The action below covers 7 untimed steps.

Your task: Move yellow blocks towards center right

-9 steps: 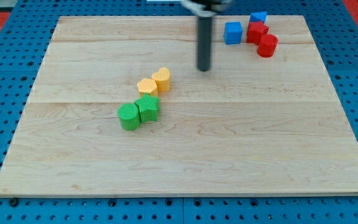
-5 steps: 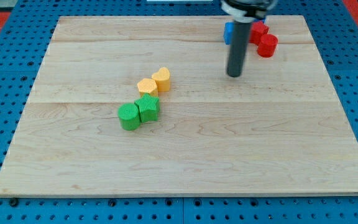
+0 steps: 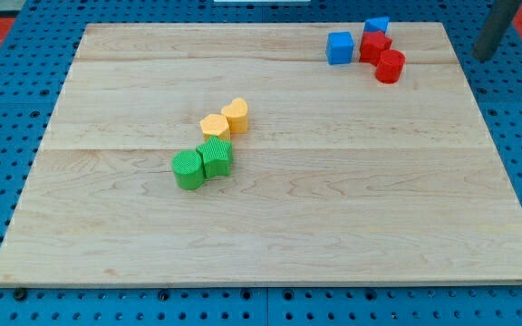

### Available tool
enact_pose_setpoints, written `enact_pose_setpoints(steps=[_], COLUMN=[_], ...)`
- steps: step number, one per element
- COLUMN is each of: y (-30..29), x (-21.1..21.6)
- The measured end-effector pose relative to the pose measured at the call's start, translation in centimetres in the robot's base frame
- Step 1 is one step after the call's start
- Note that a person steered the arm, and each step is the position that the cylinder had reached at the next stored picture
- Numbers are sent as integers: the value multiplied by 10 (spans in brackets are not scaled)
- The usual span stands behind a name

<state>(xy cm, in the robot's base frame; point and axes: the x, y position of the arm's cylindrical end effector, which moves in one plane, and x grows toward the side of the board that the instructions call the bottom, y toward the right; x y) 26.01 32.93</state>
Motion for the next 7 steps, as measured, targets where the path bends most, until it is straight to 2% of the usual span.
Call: enact_pose_setpoints(steps=[3,5,6,7], y=[3,3,8,8], x=[-64,-64,-26,40])
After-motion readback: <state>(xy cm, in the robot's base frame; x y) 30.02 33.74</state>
